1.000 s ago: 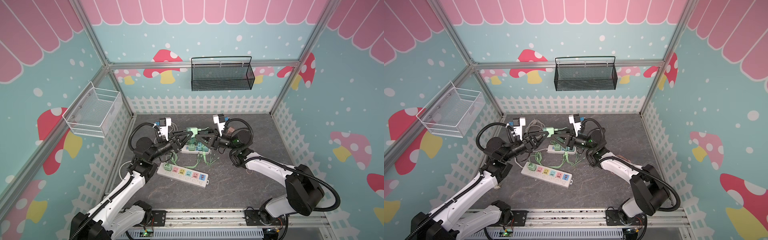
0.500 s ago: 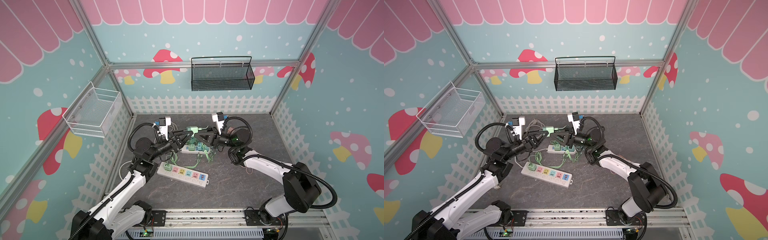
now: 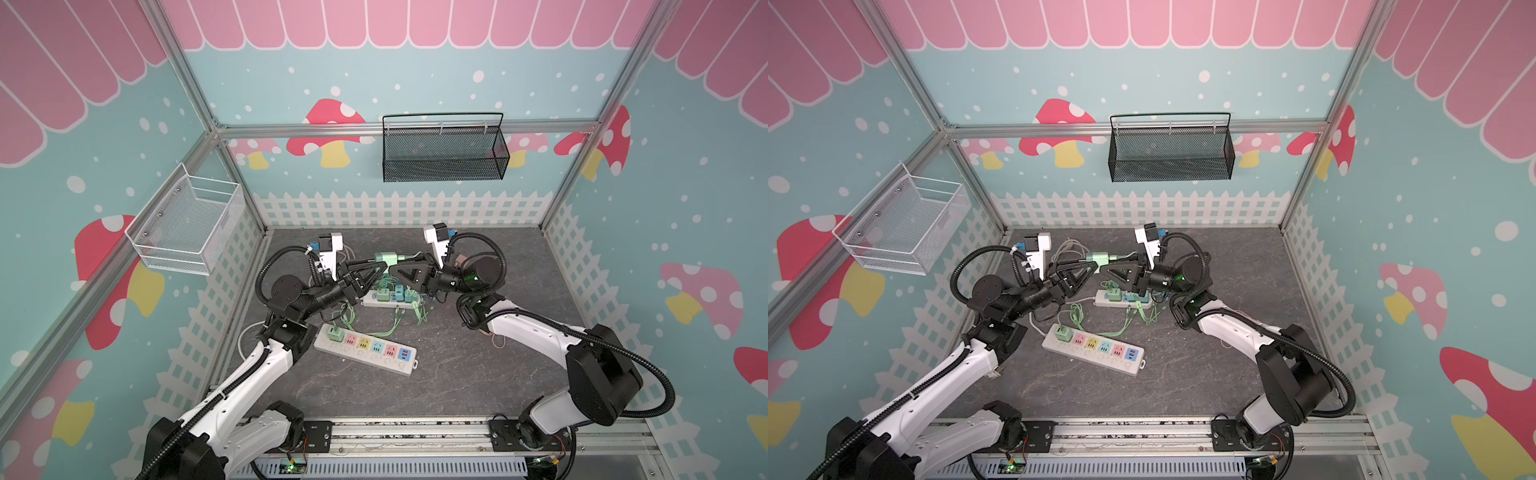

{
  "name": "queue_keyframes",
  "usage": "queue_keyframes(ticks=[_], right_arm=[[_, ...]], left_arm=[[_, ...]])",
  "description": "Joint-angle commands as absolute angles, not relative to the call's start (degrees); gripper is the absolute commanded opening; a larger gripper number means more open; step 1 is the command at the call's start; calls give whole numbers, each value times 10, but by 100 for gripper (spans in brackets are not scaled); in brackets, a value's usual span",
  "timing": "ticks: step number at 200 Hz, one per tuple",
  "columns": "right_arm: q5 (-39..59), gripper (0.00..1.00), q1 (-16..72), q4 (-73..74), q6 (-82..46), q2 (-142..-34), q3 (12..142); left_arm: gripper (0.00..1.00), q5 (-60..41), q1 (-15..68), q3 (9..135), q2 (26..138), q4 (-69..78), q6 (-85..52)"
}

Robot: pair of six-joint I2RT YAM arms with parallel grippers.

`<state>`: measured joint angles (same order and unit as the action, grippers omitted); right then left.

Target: Insert the plug

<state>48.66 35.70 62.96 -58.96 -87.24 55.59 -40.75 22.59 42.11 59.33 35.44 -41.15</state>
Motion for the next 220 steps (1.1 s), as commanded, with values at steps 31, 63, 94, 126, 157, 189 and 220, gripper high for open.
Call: queue_keyframes(ticks=[31, 63, 94, 126, 157, 189, 220], right_arm=[[471, 8, 348, 544, -523, -857, 561], [491, 6, 345, 361, -412, -854, 593], [478, 5, 334, 202, -310, -855, 622], [450, 6, 328, 56, -220, -873, 673], [457, 6, 330, -92, -120, -902, 736], [405, 3, 347, -237, -42, -947, 790], [385, 0, 357, -308, -13, -992, 823]], left_arm=[[43, -377, 232, 419, 535, 222, -351], [54, -304, 232, 435, 490, 56, -280], [58, -214, 232, 453, 465, -108, -244], [59, -145, 232, 434, 416, -181, -260], [59, 2, 232, 440, 380, -301, -306], [58, 107, 222, 462, 378, -427, -370], [55, 85, 196, 457, 403, -480, -437]])
